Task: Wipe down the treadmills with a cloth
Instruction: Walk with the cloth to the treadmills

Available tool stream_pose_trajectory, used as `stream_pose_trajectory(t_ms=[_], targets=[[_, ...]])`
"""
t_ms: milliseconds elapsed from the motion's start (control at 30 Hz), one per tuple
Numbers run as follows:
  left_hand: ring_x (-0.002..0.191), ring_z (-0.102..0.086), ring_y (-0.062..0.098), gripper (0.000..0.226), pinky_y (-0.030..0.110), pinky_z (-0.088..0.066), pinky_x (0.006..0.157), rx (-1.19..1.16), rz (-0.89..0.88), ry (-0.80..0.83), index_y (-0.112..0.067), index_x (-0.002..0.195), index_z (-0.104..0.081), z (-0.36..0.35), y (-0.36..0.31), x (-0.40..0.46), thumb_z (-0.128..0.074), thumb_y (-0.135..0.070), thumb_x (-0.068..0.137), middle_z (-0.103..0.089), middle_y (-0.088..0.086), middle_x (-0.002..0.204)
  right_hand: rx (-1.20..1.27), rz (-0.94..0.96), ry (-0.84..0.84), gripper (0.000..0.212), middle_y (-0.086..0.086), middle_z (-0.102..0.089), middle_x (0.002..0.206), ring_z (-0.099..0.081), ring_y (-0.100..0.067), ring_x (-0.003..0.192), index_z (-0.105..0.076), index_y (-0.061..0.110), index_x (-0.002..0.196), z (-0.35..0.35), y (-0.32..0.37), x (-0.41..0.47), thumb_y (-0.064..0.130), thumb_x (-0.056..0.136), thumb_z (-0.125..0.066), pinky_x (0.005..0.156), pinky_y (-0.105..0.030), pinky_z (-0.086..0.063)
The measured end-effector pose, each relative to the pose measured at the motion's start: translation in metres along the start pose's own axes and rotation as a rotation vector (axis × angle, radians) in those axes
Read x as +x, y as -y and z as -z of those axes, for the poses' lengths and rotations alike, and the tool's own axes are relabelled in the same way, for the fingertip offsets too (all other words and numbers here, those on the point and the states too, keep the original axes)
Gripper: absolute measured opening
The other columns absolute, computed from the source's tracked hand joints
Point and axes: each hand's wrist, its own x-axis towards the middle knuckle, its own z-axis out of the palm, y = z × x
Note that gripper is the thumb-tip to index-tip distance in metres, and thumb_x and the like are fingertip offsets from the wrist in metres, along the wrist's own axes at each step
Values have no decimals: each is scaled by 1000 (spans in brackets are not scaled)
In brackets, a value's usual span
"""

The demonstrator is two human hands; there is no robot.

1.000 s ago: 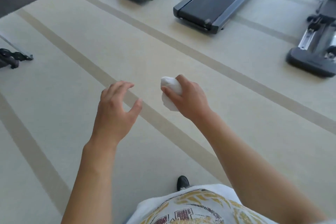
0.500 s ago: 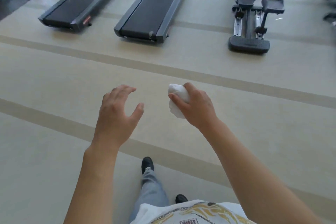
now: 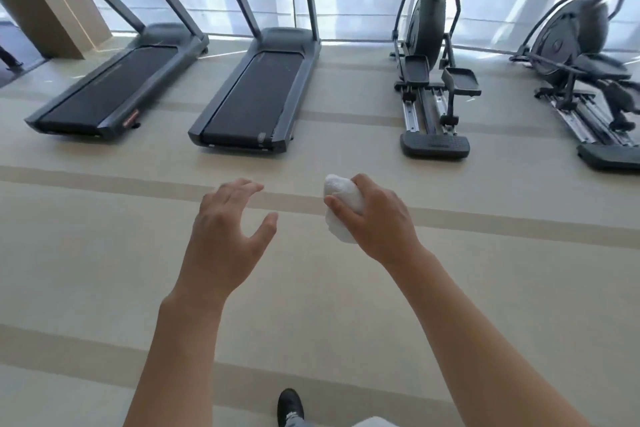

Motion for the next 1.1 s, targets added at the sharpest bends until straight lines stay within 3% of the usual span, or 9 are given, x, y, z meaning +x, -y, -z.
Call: stream_pose_trajectory(t_ms=[500,800,1100], targets=[[136,-46,17,61,32,-34,115,-94,-96,-26,-23,137,-64,38,85,154,-50,-58,88,-59,-7,143,-103,49,-153,34,9,-59,85,-56,-19,78,-53,26,103,-30,85,140,59,98,-57,71,-34,-38],[139,-44,13,61,29,-32,115,-114,-104,-24,-26,137,-64,0,94,248,-50,-59,88,-58,-9,144,-109,64,-187,35,12,-60,88,-58,-17,79,-60,25,99,-35,45,223,60,97,-59,73,-35,-43],[140,-42,12,60,29,-33,114,-60,-120,16,-27,137,-63,-71,63,390,-51,-61,89,-57,-12,144,-45,55,-240,36,10,-61,85,-59,-20,79,-61,26,97,-9,-34,369,62,95,-61,76,-39,-48]])
